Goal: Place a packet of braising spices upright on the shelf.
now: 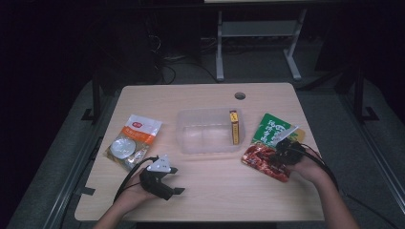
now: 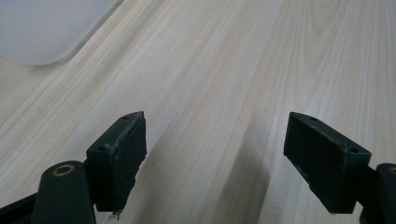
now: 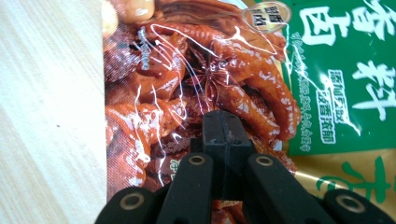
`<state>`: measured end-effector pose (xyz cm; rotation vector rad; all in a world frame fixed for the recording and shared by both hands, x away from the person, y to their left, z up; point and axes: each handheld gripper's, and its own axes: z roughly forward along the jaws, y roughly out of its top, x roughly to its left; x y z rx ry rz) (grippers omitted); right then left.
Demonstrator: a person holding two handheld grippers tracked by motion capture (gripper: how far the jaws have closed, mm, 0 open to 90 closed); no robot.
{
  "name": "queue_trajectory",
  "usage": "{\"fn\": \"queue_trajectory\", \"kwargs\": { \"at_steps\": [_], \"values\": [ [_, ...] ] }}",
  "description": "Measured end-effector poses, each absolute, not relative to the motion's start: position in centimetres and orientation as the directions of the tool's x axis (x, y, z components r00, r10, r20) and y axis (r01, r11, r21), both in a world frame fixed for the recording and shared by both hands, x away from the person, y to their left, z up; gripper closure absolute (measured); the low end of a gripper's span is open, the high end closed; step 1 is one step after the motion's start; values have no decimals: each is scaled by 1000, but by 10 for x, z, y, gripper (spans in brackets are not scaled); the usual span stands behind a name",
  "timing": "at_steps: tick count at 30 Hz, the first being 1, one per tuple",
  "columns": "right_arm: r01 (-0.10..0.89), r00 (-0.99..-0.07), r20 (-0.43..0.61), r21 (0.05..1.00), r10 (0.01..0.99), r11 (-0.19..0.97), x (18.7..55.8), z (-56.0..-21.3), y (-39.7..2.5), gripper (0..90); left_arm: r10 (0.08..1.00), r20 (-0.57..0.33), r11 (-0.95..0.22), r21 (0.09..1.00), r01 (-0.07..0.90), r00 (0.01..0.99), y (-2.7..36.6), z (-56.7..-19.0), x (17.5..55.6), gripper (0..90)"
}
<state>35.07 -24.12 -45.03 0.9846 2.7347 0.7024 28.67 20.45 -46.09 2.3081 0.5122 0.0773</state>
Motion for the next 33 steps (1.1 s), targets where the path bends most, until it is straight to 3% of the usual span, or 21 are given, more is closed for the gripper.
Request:
{"fn": "queue_trajectory", "kwargs": {
  "at_steps": [15,18,22,23,25,27,28,33],
  "values": [
    [481,-840,22,492,541,726,344,-450,-212,900,383,-98,-636,693,339,919,204,-462,287,207],
    [501,-810,21,547,587,671,351,-445,-221,900,375,-95,-643,690,333,922,206,-461,287,205],
    [552,-689,-40,618,724,560,378,-434,-248,900,383,-94,-641,689,338,919,206,-461,288,194],
    [552,-689,-40,618,724,560,378,-434,-248,900,383,-94,-641,689,338,919,206,-461,288,191],
    [592,-591,-99,621,801,514,393,-437,-261,900,388,-101,-633,693,345,916,206,-461,288,183],
    [609,-561,-99,623,822,491,397,-438,-266,900,388,-100,-636,691,345,916,206,-461,288,175],
    [636,-498,-97,634,862,439,405,-442,-275,900,388,-98,-638,689,344,917,206,-461,288,167],
    [655,-459,-103,632,882,414,415,-449,-284,900,383,-116,-644,678,355,916,204,-463,288,162]
  ]
}}
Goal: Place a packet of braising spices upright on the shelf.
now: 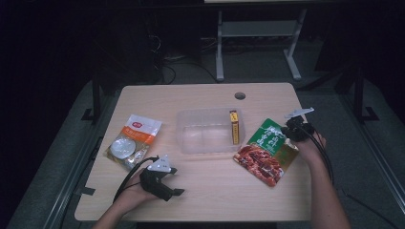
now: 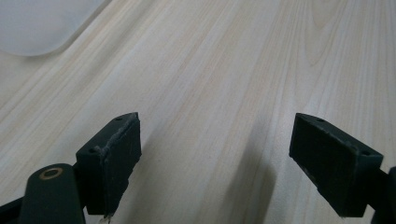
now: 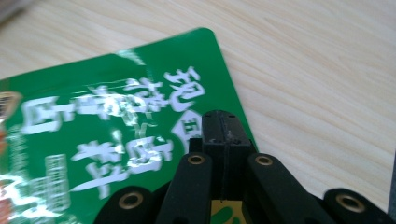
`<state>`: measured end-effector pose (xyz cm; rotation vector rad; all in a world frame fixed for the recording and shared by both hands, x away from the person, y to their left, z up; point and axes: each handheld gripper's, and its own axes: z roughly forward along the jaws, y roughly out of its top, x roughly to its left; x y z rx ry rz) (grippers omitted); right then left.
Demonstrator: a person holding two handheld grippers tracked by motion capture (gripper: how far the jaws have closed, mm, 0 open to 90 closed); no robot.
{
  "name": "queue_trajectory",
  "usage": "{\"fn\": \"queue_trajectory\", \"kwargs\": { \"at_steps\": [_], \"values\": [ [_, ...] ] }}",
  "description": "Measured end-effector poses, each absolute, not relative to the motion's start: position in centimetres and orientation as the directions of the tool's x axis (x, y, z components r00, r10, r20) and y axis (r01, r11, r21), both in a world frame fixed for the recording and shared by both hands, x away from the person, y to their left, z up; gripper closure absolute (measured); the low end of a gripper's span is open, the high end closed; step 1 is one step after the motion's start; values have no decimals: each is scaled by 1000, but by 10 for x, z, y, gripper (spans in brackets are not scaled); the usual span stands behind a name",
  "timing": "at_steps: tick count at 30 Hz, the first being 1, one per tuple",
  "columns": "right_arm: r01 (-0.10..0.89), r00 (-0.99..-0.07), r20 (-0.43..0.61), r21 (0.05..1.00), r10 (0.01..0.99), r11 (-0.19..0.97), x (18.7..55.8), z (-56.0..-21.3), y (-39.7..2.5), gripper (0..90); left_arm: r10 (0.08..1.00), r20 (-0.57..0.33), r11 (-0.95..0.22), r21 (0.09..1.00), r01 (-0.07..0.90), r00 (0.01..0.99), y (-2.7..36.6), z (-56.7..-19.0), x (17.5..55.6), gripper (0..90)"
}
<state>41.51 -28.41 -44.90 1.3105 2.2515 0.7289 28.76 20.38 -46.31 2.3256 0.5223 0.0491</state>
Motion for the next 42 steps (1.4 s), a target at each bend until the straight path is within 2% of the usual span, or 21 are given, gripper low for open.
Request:
{"fn": "queue_trajectory", "kwargs": {
  "at_steps": [5,17,24,31,42],
  "values": [
    [675,-413,-121,625,903,393,424,-462,-286,900,381,-118,-646,676,355,917,202,-464,287,161],
    [682,-429,-109,612,897,400,424,-465,-287,900,355,-114,-664,668,336,928,201,-466,285,157],
    [685,-470,-140,566,872,460,410,-461,-286,900,322,-102,-670,677,303,941,200,-465,283,158],
    [692,-513,-122,527,850,493,393,-457,-289,900,347,-114,-651,685,326,931,204,-460,284,157],
    [682,-542,-114,520,833,514,363,-456,-284,900,380,-110,-634,692,345,918,208,-457,287,150]
  ]
}}
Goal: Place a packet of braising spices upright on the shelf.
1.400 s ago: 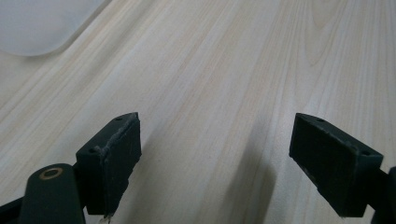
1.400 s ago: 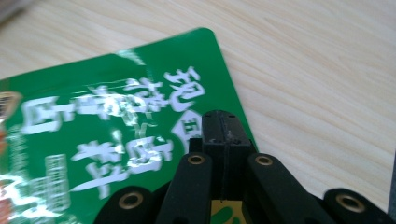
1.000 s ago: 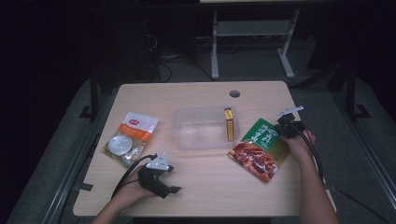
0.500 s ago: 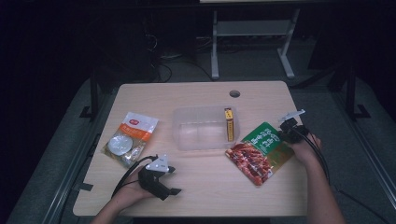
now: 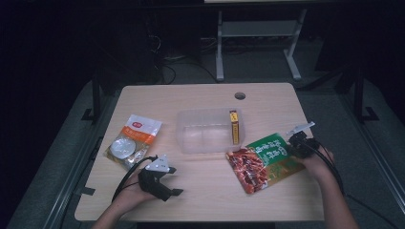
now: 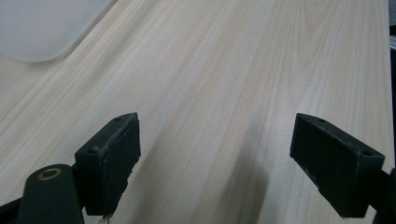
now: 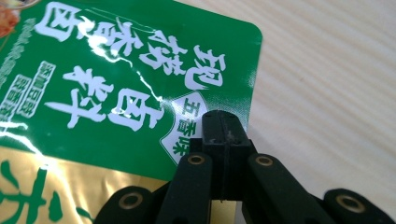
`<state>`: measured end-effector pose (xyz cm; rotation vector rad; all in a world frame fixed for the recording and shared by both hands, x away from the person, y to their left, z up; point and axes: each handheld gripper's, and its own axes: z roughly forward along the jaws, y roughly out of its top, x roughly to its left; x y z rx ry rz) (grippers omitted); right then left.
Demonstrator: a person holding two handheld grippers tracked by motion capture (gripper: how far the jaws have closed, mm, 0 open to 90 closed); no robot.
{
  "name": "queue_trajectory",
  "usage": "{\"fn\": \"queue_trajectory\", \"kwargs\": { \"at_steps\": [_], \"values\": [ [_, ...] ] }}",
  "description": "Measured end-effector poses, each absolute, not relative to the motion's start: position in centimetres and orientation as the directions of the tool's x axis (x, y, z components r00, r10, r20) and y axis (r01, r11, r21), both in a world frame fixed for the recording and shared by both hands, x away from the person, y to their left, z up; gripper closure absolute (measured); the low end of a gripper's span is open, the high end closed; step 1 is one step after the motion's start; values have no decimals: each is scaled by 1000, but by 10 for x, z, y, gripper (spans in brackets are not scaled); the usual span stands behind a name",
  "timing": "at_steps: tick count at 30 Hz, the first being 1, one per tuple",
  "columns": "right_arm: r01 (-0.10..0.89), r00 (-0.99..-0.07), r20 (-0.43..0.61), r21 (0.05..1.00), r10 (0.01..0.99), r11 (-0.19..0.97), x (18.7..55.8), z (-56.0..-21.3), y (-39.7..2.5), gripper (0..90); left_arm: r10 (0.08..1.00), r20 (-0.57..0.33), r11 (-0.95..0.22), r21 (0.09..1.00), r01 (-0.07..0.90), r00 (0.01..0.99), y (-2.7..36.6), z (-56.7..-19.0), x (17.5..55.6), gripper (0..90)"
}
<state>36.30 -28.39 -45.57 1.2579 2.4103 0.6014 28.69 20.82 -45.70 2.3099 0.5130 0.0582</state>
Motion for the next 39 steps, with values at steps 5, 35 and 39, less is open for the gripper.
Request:
{"fn": "queue_trajectory", "kwargs": {
  "at_steps": [5,35,39],
  "values": [
    [669,-567,-108,518,817,533,349,-455,-278,900,386,-128,-620,698,359,914,211,-455,289,148],
    [496,-788,-81,506,611,706,327,-452,-203,900,394,-144,-578,729,366,908,211,-452,288,139],
    [473,-805,-85,505,587,722,325,-452,-197,900,394,-138,-581,729,363,909,212,-451,288,139]
  ]
}}
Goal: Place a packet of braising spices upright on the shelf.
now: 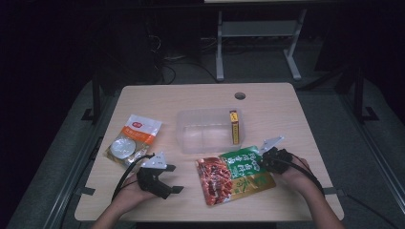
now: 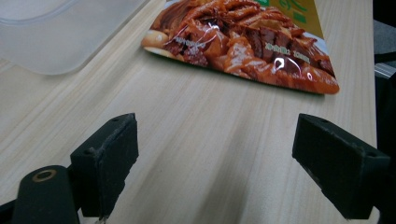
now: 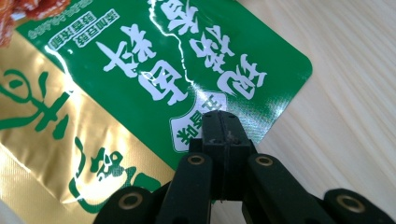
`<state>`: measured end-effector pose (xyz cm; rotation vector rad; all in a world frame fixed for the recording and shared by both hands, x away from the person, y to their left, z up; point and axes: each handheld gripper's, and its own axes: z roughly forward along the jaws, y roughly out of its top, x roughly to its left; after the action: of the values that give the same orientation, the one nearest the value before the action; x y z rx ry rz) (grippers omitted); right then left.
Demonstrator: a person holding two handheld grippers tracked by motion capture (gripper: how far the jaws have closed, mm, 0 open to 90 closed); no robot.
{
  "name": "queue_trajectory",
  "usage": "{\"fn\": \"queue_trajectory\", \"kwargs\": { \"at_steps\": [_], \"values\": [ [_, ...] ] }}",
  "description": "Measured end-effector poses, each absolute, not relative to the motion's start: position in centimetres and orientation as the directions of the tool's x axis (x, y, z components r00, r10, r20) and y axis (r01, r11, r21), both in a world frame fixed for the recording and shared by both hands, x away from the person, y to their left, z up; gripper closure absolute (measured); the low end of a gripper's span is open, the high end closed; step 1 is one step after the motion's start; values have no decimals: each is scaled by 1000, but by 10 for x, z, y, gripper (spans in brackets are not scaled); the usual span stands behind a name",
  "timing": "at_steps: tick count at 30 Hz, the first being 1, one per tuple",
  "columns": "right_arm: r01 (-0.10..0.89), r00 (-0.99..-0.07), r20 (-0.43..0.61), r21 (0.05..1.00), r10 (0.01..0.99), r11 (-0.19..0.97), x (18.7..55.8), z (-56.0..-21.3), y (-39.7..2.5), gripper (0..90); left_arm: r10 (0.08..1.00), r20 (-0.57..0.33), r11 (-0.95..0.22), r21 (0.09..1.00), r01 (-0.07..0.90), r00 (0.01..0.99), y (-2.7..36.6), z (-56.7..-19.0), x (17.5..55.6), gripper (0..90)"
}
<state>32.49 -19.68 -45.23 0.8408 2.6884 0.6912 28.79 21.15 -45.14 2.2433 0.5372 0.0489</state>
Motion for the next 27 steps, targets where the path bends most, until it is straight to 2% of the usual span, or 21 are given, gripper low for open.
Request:
{"fn": "queue_trajectory", "kwargs": {
  "at_steps": [14,27],
  "values": [
    [367,-873,-105,500,476,784,316,-452,-163,900,412,-114,-587,726,359,904,213,-452,288,138],
    [304,-907,-98,524,410,796,311,-453,-142,900,413,-103,-579,737,348,905,212,-451,288,136]
  ]
}}
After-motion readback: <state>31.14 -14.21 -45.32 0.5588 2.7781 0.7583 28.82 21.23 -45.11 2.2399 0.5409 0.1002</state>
